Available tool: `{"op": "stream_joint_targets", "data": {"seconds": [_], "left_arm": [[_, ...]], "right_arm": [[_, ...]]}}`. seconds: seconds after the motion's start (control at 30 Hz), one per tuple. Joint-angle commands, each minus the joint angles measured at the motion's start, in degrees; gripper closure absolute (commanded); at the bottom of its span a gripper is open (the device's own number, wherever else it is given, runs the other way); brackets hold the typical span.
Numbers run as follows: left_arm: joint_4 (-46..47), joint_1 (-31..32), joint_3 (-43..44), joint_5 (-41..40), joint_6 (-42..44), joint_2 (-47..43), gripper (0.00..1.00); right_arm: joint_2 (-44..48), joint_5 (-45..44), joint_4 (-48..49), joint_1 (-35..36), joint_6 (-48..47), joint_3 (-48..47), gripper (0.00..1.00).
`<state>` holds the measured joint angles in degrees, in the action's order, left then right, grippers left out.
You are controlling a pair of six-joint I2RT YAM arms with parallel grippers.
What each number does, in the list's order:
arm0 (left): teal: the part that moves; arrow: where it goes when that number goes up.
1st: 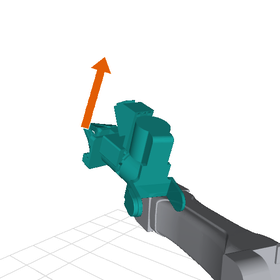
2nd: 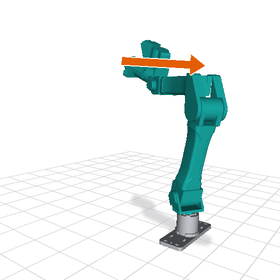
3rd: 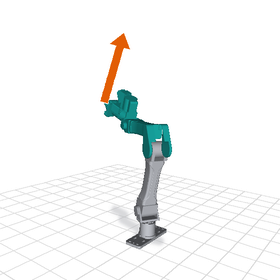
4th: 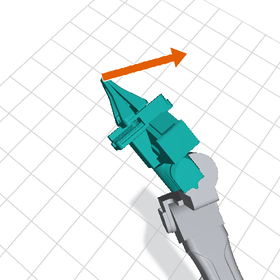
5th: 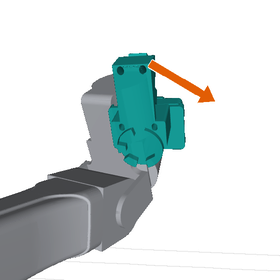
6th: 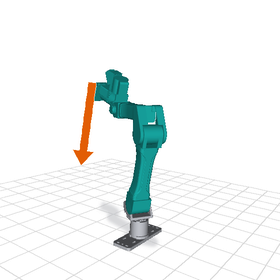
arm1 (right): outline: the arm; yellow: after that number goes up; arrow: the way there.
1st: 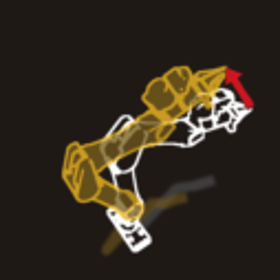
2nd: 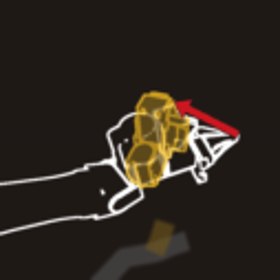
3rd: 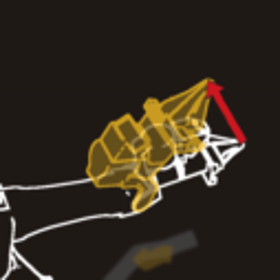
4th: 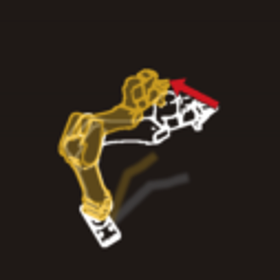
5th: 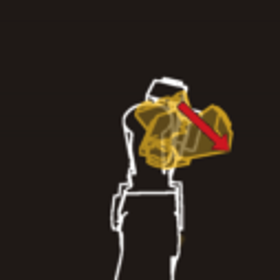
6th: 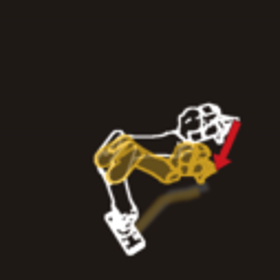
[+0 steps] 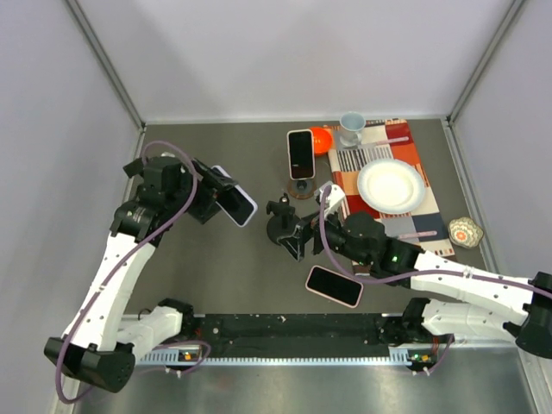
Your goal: Place the phone on the phone stand
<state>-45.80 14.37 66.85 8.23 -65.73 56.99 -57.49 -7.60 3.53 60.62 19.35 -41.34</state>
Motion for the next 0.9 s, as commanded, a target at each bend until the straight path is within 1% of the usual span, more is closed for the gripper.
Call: {"op": "stream_joint_targets", "data": {"seconds": [0.0, 0.17, 0.27, 0.33, 0.43, 0.5, 0.6, 0.73, 0.8, 0.83, 0.87], "left_arm": [[9.76, 4.78, 0.39, 3.56, -2.81, -2.06, 1.00], [10.82, 10.84, 0.39, 1.44, -5.01, -2.32, 1.00], [10.91, 12.43, 0.04, 1.00, -6.42, -2.32, 1.00], [11.08, 12.79, -0.05, 0.13, -7.21, -2.50, 1.00], [11.78, 13.23, -0.49, 0.03, -8.88, -2.50, 1.00], [12.40, 13.75, -1.19, 0.03, -10.11, -2.50, 1.00], [12.93, 14.63, -1.98, -1.11, -11.52, -2.50, 1.00], [13.90, 15.51, -2.60, -0.41, -12.57, -1.80, 1.00], [14.07, 16.39, -3.04, -0.23, -13.10, -1.71, 1.00], [14.33, 16.56, -3.13, -0.06, -13.28, -1.62, 1.00], [14.95, 16.91, -3.30, 0.21, -13.63, -1.71, 1.00]], "right_arm": [[0.28, -3.13, 9.03, 2.39, 0.86, -2.08, 0.05], [0.98, -4.18, 13.86, 3.63, -0.19, -0.76, 0.06], [0.98, -3.31, 15.97, 3.80, -0.19, -0.50, 0.07], [0.89, -1.99, 19.13, 3.89, 0.15, 0.12, 0.08], [-0.07, -1.72, 23.69, 3.89, 1.82, 1.53, 0.12], [-1.12, -1.72, 25.03, 3.98, 2.44, 1.53, 0.16], [-3.76, -2.34, 25.74, 3.98, 2.44, 0.04, 0.20], [-7.36, -3.83, 25.82, 3.98, 2.97, -2.07, 0.25], [-8.86, -4.09, 25.83, 3.98, 2.97, -2.60, 0.44], [-9.12, -4.53, 25.39, 3.98, 3.06, -2.86, 0.57], [-9.74, -4.45, 24.95, 3.98, 3.23, -3.21, 0.65]]}}
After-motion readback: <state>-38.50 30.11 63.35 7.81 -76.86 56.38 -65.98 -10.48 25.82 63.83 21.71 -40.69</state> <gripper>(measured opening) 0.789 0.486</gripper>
